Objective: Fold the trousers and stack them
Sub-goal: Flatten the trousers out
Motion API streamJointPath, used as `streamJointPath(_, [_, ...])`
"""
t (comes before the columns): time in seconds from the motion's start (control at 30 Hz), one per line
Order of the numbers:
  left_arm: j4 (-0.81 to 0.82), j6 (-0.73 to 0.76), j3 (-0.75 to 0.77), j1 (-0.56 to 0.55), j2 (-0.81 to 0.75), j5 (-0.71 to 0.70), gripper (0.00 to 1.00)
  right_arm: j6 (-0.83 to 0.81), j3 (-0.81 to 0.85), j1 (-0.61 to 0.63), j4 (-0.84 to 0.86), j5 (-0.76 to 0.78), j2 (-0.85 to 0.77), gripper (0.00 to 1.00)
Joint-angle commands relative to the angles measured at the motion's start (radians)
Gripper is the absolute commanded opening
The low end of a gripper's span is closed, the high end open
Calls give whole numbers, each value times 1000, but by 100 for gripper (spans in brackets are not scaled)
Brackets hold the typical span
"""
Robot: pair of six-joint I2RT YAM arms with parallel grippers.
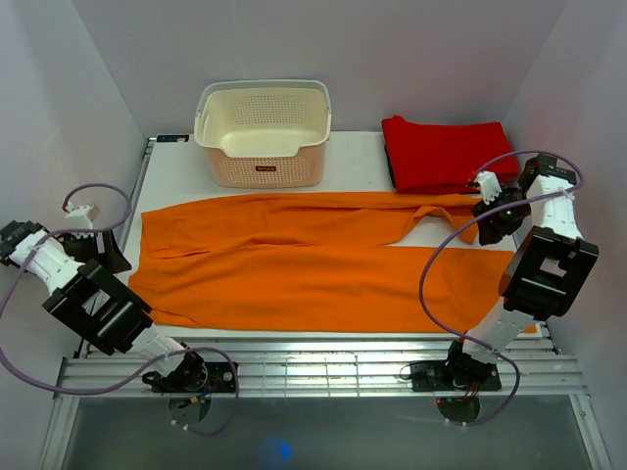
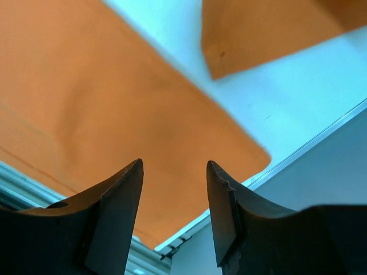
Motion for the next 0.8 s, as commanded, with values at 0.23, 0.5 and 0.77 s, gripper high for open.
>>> streamJointPath(0.23, [184,-202,-110,-245,-86,64,85,206,24,180,275,23,74,64])
streamJointPath(0.5, [298,-326,-191,-312,20,40,86,188,-109,229,447,145,140,57])
streamJointPath(0.77, [356,-272,-276,-303,86,-164,79,53,-275,165,570,269,92,8])
